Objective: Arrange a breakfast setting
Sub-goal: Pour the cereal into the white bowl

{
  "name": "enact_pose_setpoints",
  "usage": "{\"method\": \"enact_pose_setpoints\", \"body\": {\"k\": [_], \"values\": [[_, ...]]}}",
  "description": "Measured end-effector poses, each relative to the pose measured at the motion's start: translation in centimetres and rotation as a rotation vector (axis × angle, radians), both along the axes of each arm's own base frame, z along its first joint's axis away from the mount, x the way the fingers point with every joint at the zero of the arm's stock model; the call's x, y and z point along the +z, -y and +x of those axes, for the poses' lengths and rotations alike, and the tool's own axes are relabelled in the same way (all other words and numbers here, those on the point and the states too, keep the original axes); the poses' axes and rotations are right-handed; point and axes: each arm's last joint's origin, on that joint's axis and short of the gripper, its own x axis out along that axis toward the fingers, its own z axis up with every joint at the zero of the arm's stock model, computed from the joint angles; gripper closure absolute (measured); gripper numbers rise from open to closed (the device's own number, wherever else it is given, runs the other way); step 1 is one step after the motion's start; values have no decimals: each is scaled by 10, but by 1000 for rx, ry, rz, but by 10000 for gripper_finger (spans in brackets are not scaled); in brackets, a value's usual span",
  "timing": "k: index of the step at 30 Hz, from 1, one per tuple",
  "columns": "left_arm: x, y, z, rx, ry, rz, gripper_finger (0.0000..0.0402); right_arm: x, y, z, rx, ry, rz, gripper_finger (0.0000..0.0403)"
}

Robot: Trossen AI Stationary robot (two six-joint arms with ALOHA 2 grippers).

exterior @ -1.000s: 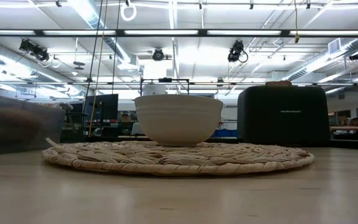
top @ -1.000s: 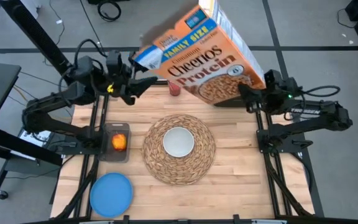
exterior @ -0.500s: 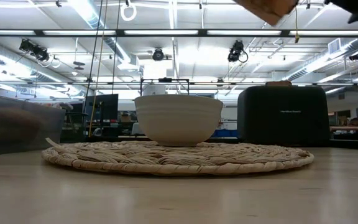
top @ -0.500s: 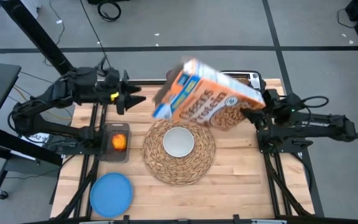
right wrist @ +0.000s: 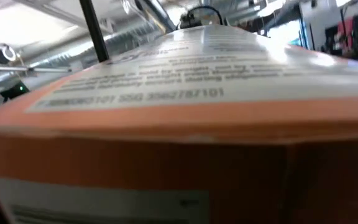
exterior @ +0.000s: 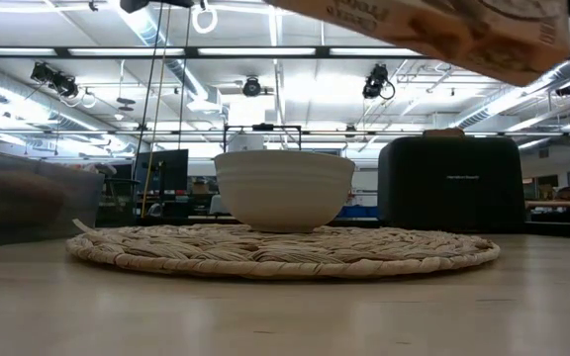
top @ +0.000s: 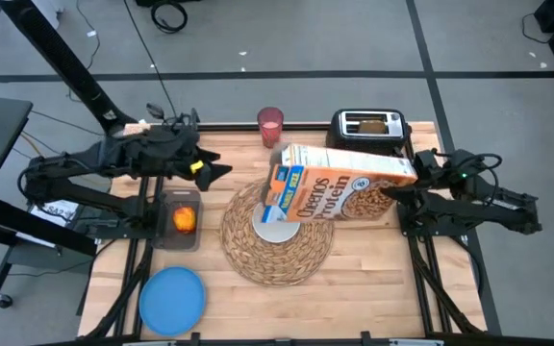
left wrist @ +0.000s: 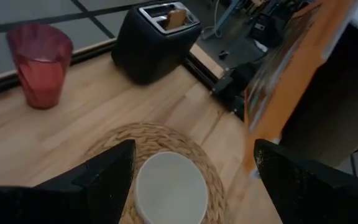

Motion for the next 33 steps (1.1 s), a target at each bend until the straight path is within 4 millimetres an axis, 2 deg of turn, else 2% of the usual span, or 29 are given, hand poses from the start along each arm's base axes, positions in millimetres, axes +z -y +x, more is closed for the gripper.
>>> {"method": "enact_pose_setpoints", "body": {"k": [12, 14, 18, 27, 33], "values": [[-48, 0, 21, 20, 43, -17, 70, -22, -2, -10, -19, -178, -27, 113], [-54, 0, 23, 20, 58, -16, 70, -24, -2, -9, -22, -207, -37, 139], [-67, 3, 31, 4, 67, -15, 70, -25, -1, -5, -23, -249, -58, 157], [-72, 16, 39, -45, 48, -12, 70, -8, 2, 6, -31, -374, -153, 159], [-72, 21, 39, -55, 47, -4, 70, 1, 3, 11, -31, -387, -188, 159]]}}
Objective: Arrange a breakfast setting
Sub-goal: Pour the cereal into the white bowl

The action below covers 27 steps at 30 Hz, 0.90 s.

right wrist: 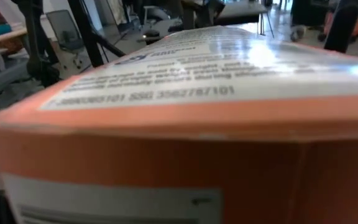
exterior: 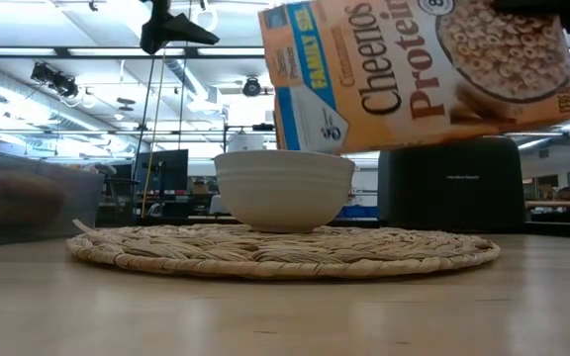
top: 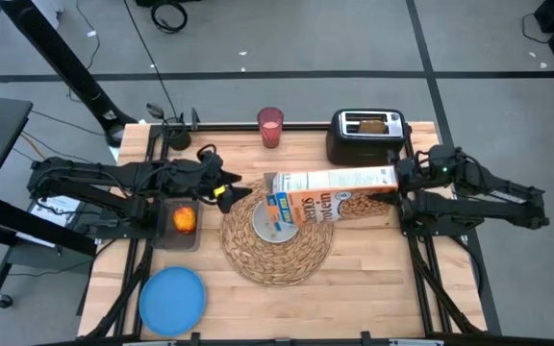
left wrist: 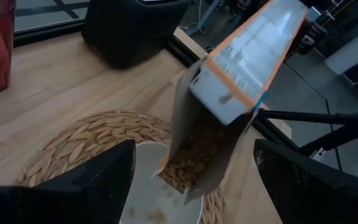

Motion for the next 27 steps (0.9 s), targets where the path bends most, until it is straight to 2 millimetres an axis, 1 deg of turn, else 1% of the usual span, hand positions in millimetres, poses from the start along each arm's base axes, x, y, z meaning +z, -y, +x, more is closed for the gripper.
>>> {"method": "enact_pose_setpoints", "body": {"k": [4, 9, 13, 20, 27], "values": [[0, 0, 0, -1, 0, 0, 70, 8, 0, 1, 2, 6, -21, 159], [0, 0, 0, 4, 4, -9, 70, 13, 0, 2, 11, -30, -33, 159], [0, 0, 0, 4, 3, -8, 70, 21, 1, 3, 26, -47, -79, 159], [0, -1, 0, -1, -4, 13, 70, 28, 2, 9, 48, -101, -139, 159], [0, -1, 0, -6, -6, 25, 70, 42, 3, 13, 71, -89, -212, 159]]}}
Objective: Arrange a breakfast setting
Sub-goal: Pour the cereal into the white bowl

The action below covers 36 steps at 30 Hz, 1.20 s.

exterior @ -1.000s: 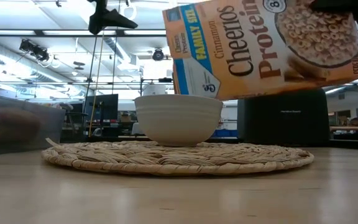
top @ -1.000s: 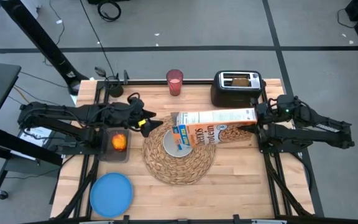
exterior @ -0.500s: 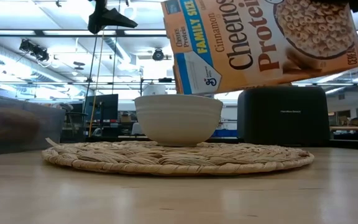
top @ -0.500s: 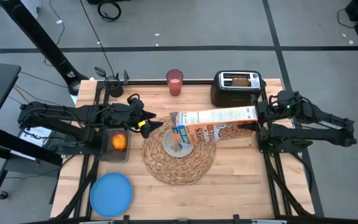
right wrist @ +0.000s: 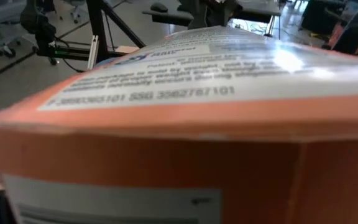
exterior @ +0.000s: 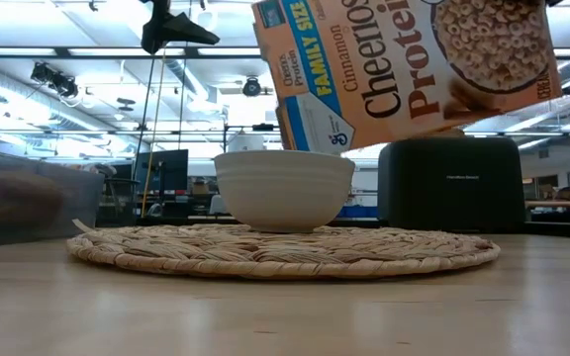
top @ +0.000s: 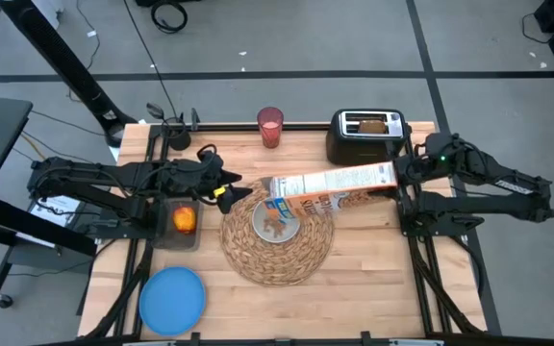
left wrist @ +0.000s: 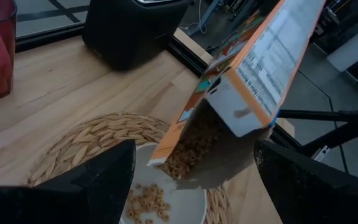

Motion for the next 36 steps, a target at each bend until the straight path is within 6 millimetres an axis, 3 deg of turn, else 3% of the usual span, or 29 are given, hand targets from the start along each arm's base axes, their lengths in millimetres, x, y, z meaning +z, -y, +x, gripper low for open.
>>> {"method": "enact_pose_setpoints", "body": {"k": [11, 36], "values": [[2, -2, -4, 1, -4, 13, 70, 0, 2, 13, 74, -54, -60, 159], [6, -22, -4, 85, 10, 11, 70, 4, -3, 17, 179, 6, -149, 159]]}}
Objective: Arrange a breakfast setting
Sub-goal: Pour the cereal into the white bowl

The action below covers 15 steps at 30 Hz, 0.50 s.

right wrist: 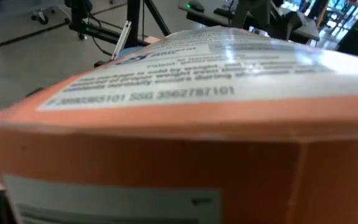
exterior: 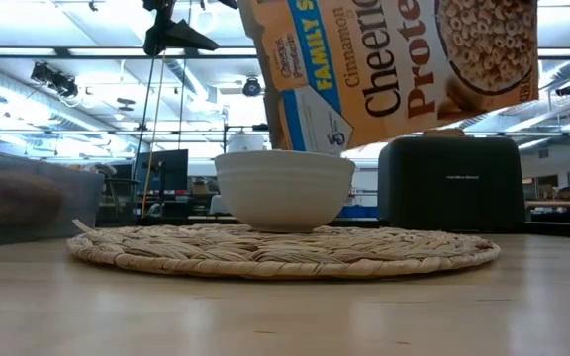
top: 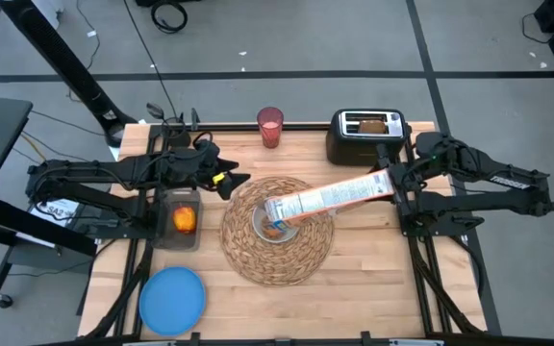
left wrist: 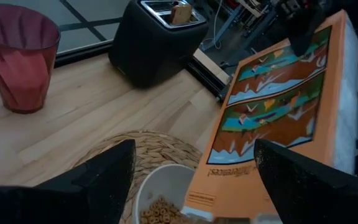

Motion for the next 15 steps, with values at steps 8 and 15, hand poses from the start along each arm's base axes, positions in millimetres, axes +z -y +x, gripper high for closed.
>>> {"method": "enact_pose_setpoints", "body": {"k": [8, 15], "values": [[0, 0, 0, 1, 2, -5, 70, 1, 0, 1, -5, 7, 6, 159], [0, 0, 0, 1, 3, -7, 70, 0, 0, 1, -19, -5, 8, 159]]}}
